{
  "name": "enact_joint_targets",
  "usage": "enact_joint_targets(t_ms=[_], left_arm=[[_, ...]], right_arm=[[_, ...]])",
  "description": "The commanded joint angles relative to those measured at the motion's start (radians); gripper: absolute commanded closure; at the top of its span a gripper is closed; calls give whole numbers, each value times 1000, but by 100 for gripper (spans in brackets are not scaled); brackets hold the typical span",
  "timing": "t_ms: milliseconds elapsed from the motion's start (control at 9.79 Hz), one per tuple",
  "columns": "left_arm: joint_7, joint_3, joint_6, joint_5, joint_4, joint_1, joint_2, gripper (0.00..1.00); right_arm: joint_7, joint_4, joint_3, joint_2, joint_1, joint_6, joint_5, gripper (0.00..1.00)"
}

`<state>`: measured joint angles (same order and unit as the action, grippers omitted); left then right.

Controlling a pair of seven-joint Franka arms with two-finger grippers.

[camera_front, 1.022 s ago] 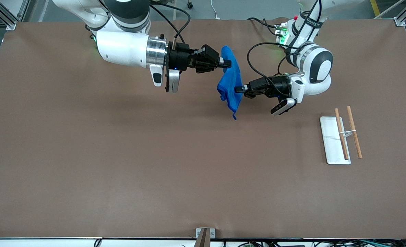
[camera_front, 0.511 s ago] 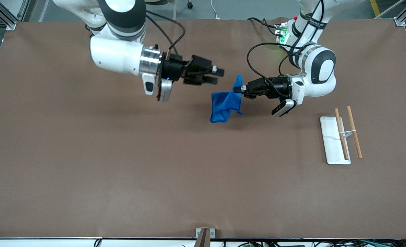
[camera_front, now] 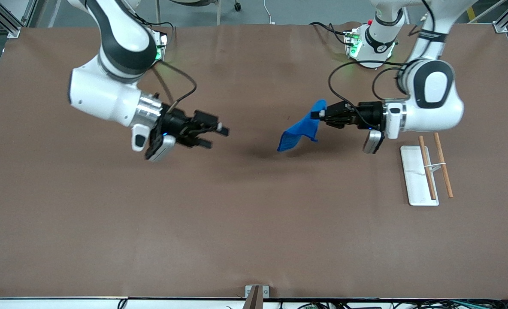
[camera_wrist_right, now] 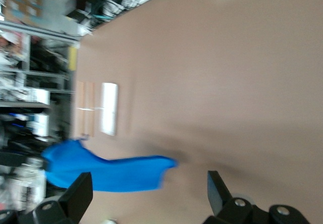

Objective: Right arm passes towel to left arm to hang
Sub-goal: 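Open the right gripper and withdraw while the left gripper carries the towel, then drape the towel over the wooden sticks on the white stand with the left gripper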

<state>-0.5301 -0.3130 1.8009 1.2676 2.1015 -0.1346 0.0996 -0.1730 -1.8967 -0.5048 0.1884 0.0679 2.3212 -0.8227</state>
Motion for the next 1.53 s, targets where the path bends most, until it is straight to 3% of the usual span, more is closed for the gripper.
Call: enact_joint_targets(t_ms=[0, 204, 307, 409, 613, 715, 920, 1124, 1226, 1431], left_arm=[[131, -8, 20, -265, -107, -2, 3, 100], [183, -6, 20, -467, -139, 0, -30, 100], [192, -68, 49, -587, -143, -99, -38, 100], [183, -166, 51, -664, -149, -205, -52, 100], [179, -186, 64, -781, -161, -223, -43, 100], [180, -173, 73, -860, -161, -215, -41, 100], [197, 66, 98, -921, -161, -81, -34, 100], [280, 313, 116, -939, -161, 30, -17, 100], [280, 409, 161, -997, -155, 94, -15, 100], [279, 451, 236, -1025, -156, 58, 23, 100]], right_arm=[[4, 4, 139, -52, 4, -183, 245, 0], [18, 1, 270, -99, 3, -313, 428, 0], [33, 4, 354, -107, 0, -363, 533, 0], [55, 4, 392, -127, 0, -387, 627, 0], [104, 30, 434, -185, 3, -430, 761, 0], [101, 97, 457, -184, 4, -469, 796, 0], [105, 242, 502, -181, 9, -544, 807, 0], [261, 301, 538, -185, 6, -623, 809, 0], [280, 351, 540, -185, 7, -742, 810, 0], [270, 462, 540, -181, 12, -894, 838, 0]])
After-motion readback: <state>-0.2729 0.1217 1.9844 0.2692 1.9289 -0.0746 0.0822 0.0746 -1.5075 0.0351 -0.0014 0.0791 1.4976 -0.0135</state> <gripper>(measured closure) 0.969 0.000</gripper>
